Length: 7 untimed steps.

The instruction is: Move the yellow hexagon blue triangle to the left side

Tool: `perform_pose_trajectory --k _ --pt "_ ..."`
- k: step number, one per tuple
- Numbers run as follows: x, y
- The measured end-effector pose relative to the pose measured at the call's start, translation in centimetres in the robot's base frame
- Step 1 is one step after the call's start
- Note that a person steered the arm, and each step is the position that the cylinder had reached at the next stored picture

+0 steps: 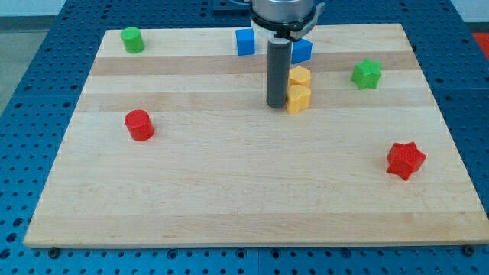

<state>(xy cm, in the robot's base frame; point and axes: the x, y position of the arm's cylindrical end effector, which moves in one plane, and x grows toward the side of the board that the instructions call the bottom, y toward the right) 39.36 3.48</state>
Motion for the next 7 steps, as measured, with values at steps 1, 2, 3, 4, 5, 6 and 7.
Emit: perform_pose_trajectory --k 1,2,3,4,5,6,7 --pt "2.2 0.0" --pt "4.2 0.1" --pt "4.2 0.6" --pt "3.8 6.7" --pt "2.2 10.4" --pt "-1.3 10.4" --pt "-2.9 10.4"
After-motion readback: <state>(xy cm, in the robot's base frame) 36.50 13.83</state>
